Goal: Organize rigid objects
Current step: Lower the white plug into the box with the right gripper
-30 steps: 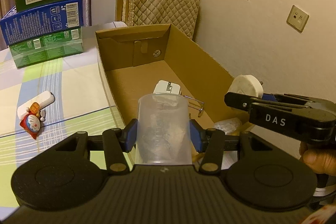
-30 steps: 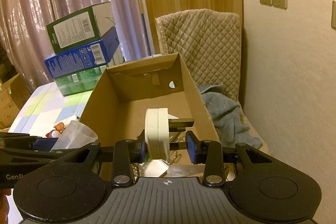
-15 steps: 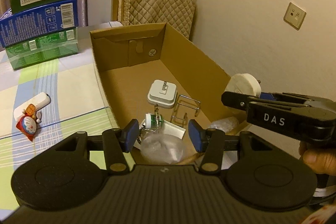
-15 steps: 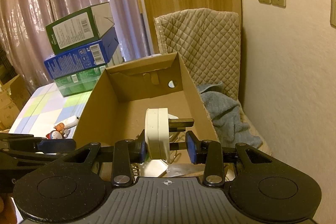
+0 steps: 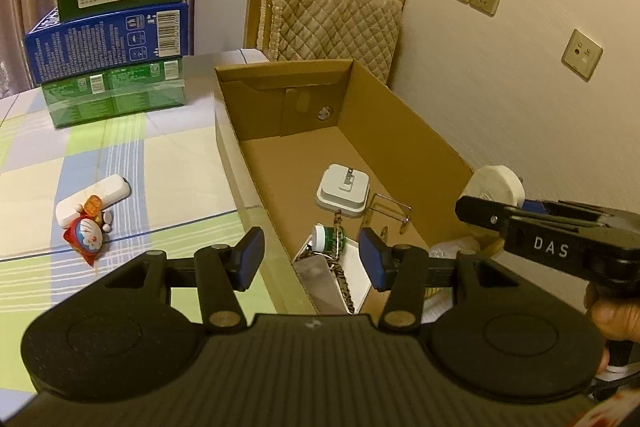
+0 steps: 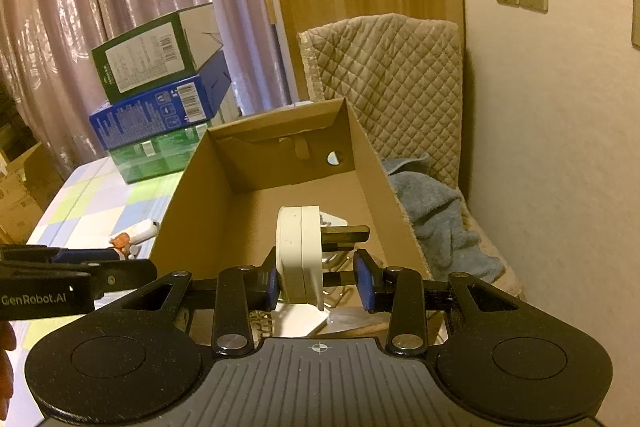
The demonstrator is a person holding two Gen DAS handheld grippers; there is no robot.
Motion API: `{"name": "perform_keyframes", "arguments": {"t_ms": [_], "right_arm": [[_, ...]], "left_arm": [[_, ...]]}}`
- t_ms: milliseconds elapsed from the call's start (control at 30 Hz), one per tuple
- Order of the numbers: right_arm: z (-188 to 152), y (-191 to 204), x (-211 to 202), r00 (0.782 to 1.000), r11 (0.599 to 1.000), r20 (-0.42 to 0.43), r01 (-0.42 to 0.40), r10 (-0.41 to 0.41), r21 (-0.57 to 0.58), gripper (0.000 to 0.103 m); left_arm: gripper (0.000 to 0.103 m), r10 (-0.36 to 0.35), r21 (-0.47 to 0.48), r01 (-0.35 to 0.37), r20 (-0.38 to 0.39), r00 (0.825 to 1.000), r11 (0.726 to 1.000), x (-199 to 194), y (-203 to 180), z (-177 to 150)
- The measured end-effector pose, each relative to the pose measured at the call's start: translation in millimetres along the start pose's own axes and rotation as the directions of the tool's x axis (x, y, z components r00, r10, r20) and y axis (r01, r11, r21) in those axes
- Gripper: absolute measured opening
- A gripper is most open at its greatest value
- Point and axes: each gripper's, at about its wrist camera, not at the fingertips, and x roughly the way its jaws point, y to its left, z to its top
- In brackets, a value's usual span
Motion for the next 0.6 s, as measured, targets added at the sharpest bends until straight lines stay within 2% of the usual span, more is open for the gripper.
{"name": "perform_keyframes", "arguments": {"t_ms": [600], "right_arm": [[-4.1, 8.3, 7.1, 1.0, 1.0, -0.026, -0.011, 0.011, -0.01, 0.034]], "left_arm": [[0.047, -0.011, 0.013, 0.011, -0.008, 1.0, 1.0, 0.8, -4.6, -5.5]]}}
